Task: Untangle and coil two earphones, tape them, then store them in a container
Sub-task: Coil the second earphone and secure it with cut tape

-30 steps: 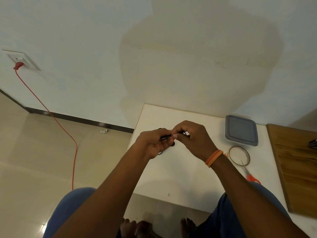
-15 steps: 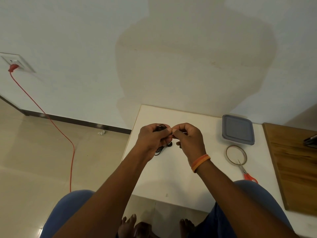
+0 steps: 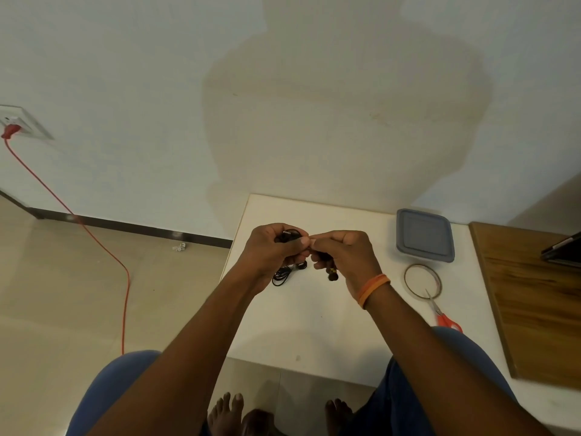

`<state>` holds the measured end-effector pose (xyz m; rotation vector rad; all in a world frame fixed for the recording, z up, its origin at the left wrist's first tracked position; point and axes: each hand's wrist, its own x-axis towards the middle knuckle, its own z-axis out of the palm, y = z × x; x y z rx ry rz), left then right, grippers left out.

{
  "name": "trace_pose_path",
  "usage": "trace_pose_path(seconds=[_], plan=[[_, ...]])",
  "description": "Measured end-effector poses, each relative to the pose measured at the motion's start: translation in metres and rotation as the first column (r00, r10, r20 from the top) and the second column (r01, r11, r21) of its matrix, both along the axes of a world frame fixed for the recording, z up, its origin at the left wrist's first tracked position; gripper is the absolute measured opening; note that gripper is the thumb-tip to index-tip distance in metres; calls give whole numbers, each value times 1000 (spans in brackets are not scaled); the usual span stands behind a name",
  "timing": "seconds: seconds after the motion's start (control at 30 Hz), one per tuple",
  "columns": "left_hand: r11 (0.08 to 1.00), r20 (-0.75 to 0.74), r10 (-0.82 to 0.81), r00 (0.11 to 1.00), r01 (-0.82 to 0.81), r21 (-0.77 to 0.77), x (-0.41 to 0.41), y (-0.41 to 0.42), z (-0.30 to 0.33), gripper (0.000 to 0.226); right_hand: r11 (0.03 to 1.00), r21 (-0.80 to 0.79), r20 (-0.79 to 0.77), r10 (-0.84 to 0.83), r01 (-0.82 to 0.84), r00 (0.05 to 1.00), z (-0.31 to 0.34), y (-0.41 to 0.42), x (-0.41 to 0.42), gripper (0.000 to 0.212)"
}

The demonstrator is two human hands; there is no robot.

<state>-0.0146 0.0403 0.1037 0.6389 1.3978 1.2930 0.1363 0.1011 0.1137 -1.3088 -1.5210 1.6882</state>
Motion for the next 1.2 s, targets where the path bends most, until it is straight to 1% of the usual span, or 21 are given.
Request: trace_pose_path(seconds=[0.13, 0.2, 0.23, 0.27, 0.3, 0.33, 0.37, 0.4, 0.47, 0.53, 0.57, 0.6, 0.7, 0.8, 0.83, 0.87, 0.93, 0.97, 1.0, 1.1, 1.2], plan=[[1000, 33, 23, 999, -23, 4, 0, 2, 4, 5, 994, 110, 26, -18, 15, 999, 0, 5, 0, 6], [1000, 43, 0, 999, 0, -10, -2, 1, 8, 7, 996, 92, -15, -3, 4, 1000, 0, 9, 0, 6], [1000, 11, -13, 1000, 13, -17, -3, 1, 10, 10, 997, 76, -34, 3, 0, 999, -1, 12, 1, 6], [1000, -61, -12, 998, 10, -22, -5, 1, 12, 14, 998, 63, -45, 5, -2, 999, -1, 15, 2, 6], [1000, -173, 13, 985, -17, -17, -7, 1, 14, 16, 998, 56, -44, 5, -2, 999, -1, 18, 4, 6], [998, -315, 59, 947, -58, 12, -9, 1, 15, 19, 999, 52, -37, 5, -3, 999, -2, 20, 6, 6], [994, -468, 106, 877, -82, 72, -10, 0, 17, 22, 999, 52, -29, 9, -8, 1000, -2, 21, 7, 6], [988, -611, 127, 781, -49, 143, -10, -2, 19, 26, 998, 55, -22, 17, -15, 1000, -3, 22, 8, 5], [967, -814, 89, 574, 147, 209, -6, -6, 20, 28, 997, 64, -9, 39, -38, 999, -4, 21, 9, 5], [930, -933, 6, 361, 342, 138, 1, -5, 15, 17, 995, 75, -9, 65, -64, 998, -4, 21, 9, 5], [915, -958, -25, 286, 392, 93, 4, -5, 13, 12, 994, 77, -15, 75, -74, 997, -4, 21, 9, 5], [914, -963, -44, 264, 400, 67, 6, -5, 12, 11, 994, 74, -24, 82, -80, 996, -4, 21, 9, 5], [940, -937, -39, 347, 331, 84, 8, -1, 10, 13, 996, 55, -35, 78, -76, 996, -4, 21, 11, 4], [956, -928, -24, 373, 279, 87, 16, 0, 8, 16, 998, 52, -7, 34, -34, 999, -7, 19, 10, 4], [962, -923, -25, 385, 259, 82, 18, 0, 7, 15, 996, 82, 21, 23, -25, 1000, -8, 17, 7, 7], [970, -904, -20, 428, 227, 86, 19, -1, 6, 13, 989, 146, 57, 19, -27, 998, -9, 14, 5, 9], [982, -812, 22, 584, 139, 127, 21, -2, 5, 8, 951, 305, 118, 14, -50, 993, -9, 9, 0, 13], [984, -769, 40, 638, 107, 140, 22, -3, 5, 7, 935, 352, 123, 5, -48, 992, -10, 8, -1, 15], [985, -747, 49, 663, 91, 145, 23, -3, 5, 7, 929, 369, 113, -6, -36, 994, -11, 7, -2, 16], [987, -758, 46, 651, 88, 136, 24, -2, 3, 7, 945, 326, 67, -27, 4, 997, -15, 9, -4, 16], [989, -756, 33, 654, 90, 120, 23, -2, 2, 8, 984, 178, 5, -1, 0, 1000, -15, 12, -2, 14]])
